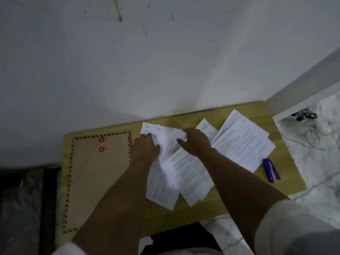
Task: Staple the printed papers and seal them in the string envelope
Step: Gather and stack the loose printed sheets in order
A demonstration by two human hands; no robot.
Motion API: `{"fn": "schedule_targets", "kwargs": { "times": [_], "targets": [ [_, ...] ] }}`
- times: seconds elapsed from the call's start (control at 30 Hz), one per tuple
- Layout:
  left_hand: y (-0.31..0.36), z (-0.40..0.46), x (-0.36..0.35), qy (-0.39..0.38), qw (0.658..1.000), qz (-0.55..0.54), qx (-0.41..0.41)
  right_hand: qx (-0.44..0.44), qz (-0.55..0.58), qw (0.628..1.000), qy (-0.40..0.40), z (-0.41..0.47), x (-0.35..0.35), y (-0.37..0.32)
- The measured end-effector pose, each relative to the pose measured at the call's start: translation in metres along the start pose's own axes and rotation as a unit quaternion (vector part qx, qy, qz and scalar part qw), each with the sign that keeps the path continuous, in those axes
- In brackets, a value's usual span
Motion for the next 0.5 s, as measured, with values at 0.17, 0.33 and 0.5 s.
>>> {"fn": "schedule_targets", "kwargs": {
  "times": [0.17,0.33,0.5],
  "targets": [
    [-0.004,0.033,-0.019,0.023,1.000,-0.006,0.019,0.015,-0.013,1.000,-0.015,0.054,-0.008,-0.004],
    [-0.008,0.048,-0.029,0.050,0.998,-0.024,0.040,0.058,-0.053,0.996,-0.032,0.093,-0.023,-0.017],
    [-0.012,0.056,-0.034,0.065,0.993,-0.079,0.059,0.067,-0.081,0.994,-0.038,0.107,-0.033,-0.019]
  ]
}}
Point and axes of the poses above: each hand's wrist, its own z-axis towards the middle knuckle, its own x-axis out of the back of the hand, y = z × x, the point moved 8 cm from there along z, towards the middle knuckle, and after that the axes turned 8 degrees about -z, right-handed, at the moved point
